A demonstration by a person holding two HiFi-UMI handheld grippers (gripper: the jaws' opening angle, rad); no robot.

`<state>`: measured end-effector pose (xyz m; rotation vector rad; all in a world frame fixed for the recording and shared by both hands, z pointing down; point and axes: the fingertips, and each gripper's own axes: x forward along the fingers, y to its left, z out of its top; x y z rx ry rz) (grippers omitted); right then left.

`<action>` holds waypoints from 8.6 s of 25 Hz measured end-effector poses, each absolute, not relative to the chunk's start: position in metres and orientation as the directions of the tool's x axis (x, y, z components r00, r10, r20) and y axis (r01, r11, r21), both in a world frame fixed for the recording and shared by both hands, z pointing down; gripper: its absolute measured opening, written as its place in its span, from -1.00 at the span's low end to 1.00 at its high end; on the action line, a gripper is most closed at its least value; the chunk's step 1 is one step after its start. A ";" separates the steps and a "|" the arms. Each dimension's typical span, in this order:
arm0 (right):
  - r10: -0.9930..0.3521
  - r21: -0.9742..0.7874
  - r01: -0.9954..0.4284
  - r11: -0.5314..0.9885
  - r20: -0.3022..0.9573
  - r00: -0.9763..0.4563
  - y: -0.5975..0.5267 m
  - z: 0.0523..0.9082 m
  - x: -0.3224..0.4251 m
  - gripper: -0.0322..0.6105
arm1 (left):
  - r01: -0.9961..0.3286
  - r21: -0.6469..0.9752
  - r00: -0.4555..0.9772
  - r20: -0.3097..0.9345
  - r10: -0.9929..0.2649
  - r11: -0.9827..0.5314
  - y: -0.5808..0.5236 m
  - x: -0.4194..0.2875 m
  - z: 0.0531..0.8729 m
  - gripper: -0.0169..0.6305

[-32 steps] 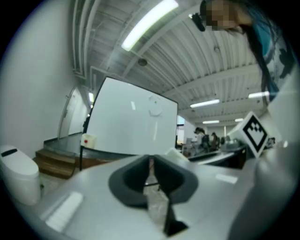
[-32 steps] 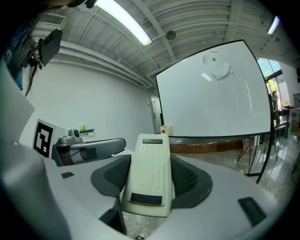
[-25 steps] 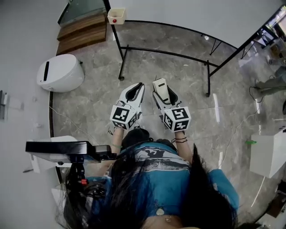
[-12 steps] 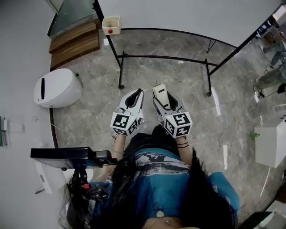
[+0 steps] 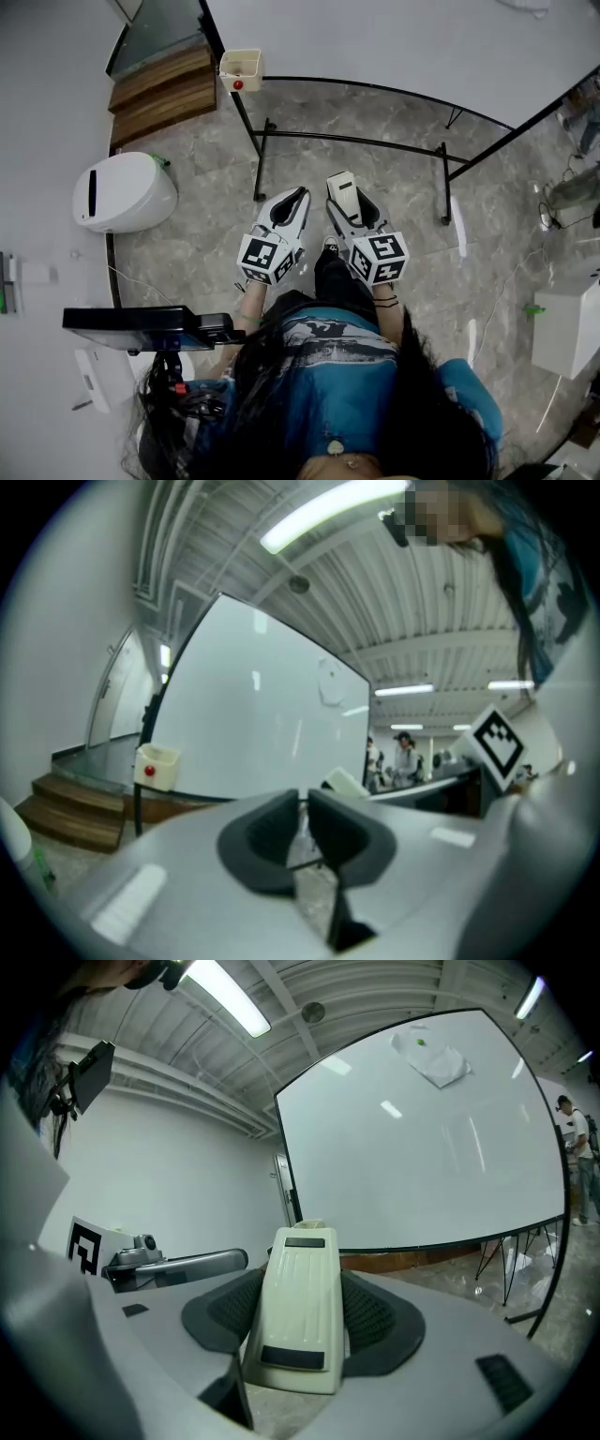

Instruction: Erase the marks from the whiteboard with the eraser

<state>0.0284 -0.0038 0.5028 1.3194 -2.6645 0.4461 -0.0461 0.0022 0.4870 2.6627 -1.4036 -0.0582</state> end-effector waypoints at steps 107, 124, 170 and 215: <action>-0.803 0.684 -0.722 0.107 -0.368 -0.468 -0.458 0.161 0.016 -0.08 | -0.742 0.053 0.670 0.029 -0.741 -0.669 -0.344 -0.077 0.467 -0.86; -0.836 0.425 -0.905 -0.015 -0.502 -0.222 -0.458 0.078 0.174 -0.08 | -0.730 0.051 0.683 0.037 -0.729 -0.681 -0.341 -0.073 0.469 -0.86; -0.846 0.835 -0.534 0.133 -0.185 -0.501 -0.464 0.304 -0.077 -0.08 | -0.775 0.062 0.631 0.045 -0.774 -0.629 -0.349 -0.097 0.478 -0.86; -0.895 0.471 -0.846 0.250 -0.220 -0.387 -0.468 0.245 0.041 -0.08 | -0.775 0.079 0.632 0.067 -0.772 -0.627 -0.348 -0.099 0.478 -0.86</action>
